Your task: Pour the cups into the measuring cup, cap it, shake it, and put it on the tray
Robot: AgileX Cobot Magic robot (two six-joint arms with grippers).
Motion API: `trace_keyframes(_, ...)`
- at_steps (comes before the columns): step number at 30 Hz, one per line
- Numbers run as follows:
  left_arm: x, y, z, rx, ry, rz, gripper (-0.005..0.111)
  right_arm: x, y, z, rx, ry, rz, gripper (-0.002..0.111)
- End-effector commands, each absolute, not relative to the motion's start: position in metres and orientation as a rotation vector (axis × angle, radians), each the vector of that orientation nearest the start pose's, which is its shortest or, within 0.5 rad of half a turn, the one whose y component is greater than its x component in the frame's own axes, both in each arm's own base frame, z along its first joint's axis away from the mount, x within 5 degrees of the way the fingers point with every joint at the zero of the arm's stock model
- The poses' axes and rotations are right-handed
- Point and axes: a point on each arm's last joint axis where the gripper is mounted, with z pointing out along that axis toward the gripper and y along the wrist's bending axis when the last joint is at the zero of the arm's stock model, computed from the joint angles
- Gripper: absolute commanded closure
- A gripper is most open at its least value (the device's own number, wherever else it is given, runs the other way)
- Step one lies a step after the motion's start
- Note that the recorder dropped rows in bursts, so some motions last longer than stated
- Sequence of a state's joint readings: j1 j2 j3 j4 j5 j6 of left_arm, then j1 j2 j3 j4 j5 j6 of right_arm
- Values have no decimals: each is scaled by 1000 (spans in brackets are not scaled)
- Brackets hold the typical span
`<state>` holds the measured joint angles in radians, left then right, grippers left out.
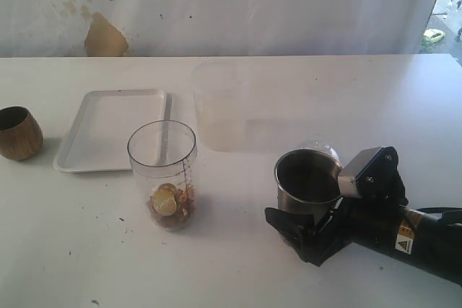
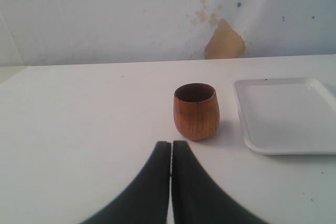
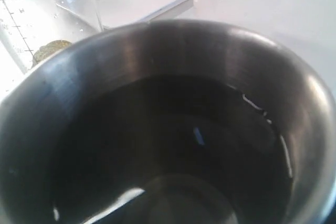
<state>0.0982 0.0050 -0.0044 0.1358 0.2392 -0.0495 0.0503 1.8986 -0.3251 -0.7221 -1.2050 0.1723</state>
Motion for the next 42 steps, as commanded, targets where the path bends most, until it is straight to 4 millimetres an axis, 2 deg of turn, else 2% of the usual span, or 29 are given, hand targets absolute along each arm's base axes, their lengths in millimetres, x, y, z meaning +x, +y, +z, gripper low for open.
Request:
trace_keyframes(1,55,8,192,-37,1723,160,106,234,69,105,-620,1793,596,8)
trace_keyframes(4,55,8,192,-37,1723,160,106,234,69,105,-620,1793,596,19)
trace_keyframes(6,55,8,192,-37,1723,160,106,234,69,105,-620,1793,596,32)
trace_keyframes(10,55,8,192,-37,1723,160,106,234,70,105,-587,1810,631,62)
trace_keyframes(14,55,8,192,-37,1723,160,106,229,74,104,-612,1821,712,105)
trace_keyframes(15,55,8,192,-37,1723,160,106,228,75,104,-630,1819,725,108)
trace_keyframes(19,55,8,192,-37,1723,160,106,227,76,107,-652,1804,731,108)
trace_keyframes(23,55,8,192,-37,1723,160,106,227,76,120,-667,1750,709,108)
trace_keyframes(30,55,8,192,-37,1723,160,106,232,77,170,-600,1632,716,108)
trace_keyframes(33,55,8,192,-37,1723,160,106,234,92,186,-667,1559,725,108)
trace_keyframes(35,55,8,192,-37,1723,160,106,242,107,201,-705,1597,703,108)
trace_keyframes(42,55,8,192,-37,1723,160,106,268,133,233,-766,1623,592,108)
